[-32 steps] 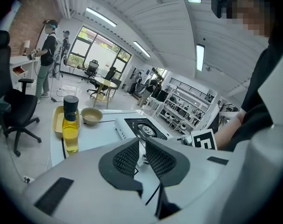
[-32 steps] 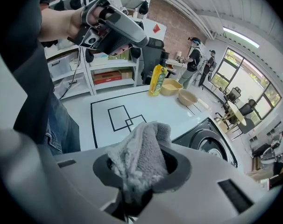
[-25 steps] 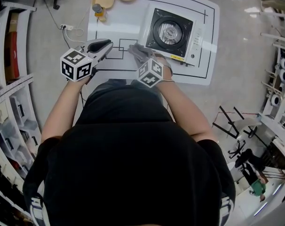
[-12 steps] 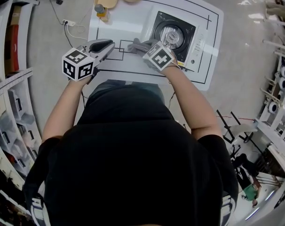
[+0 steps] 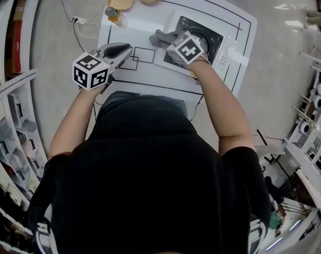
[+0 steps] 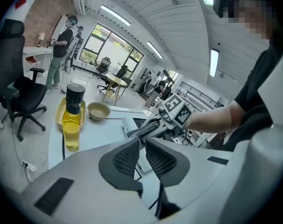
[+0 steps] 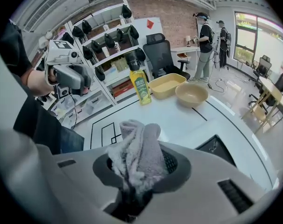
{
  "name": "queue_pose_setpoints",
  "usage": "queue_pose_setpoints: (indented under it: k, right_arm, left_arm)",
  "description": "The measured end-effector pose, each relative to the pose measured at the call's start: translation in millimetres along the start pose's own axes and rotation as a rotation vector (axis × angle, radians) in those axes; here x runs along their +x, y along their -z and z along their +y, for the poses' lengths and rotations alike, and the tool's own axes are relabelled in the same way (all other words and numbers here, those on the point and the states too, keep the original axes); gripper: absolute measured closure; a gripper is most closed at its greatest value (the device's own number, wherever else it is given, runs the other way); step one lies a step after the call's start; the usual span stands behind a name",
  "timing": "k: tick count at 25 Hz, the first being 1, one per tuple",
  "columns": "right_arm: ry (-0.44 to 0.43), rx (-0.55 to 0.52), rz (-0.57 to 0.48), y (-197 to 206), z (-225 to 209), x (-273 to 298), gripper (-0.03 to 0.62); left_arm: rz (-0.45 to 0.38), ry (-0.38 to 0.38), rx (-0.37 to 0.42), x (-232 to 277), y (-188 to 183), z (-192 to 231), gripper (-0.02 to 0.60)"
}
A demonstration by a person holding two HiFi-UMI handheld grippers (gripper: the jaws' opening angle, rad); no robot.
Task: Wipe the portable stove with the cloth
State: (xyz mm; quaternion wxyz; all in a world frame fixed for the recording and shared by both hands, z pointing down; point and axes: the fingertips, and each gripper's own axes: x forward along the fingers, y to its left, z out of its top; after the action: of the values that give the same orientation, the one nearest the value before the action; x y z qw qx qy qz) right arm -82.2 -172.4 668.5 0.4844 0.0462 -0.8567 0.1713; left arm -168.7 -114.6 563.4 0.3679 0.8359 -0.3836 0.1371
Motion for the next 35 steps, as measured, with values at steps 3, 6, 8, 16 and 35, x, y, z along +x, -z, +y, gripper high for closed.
queue_pose_setpoints:
  k: [3,6,8,16,35]
  right_arm:
    - [0.007,0.008,-0.007,-8.3,-23.8,-0.5,0.48]
    - [0.014,0.028,-0.022,-17.1,-47.1,-2.3,0.48]
    - [0.024,0.041,-0.031,-21.6,-62.5,-4.0,0.48]
    - [0.035,0.17,-0.109,-33.0,-115.2,-8.2,0.48]
    - [0.05,0.549,-0.266,10.6,-193.7,-57.8,0.48]
  left_arm:
    - [0.007,-0.002,-0.016,9.9,0.3,3.3,0.522]
    - [0.017,0.003,-0.027,19.3,2.1,5.6,0.522]
    - [0.027,0.009,-0.03,27.0,4.0,5.5,0.522]
    - [0.078,0.069,-0.023,62.0,9.1,-12.3,0.522]
    - [0.156,0.135,0.012,109.2,10.8,-37.2,0.522]
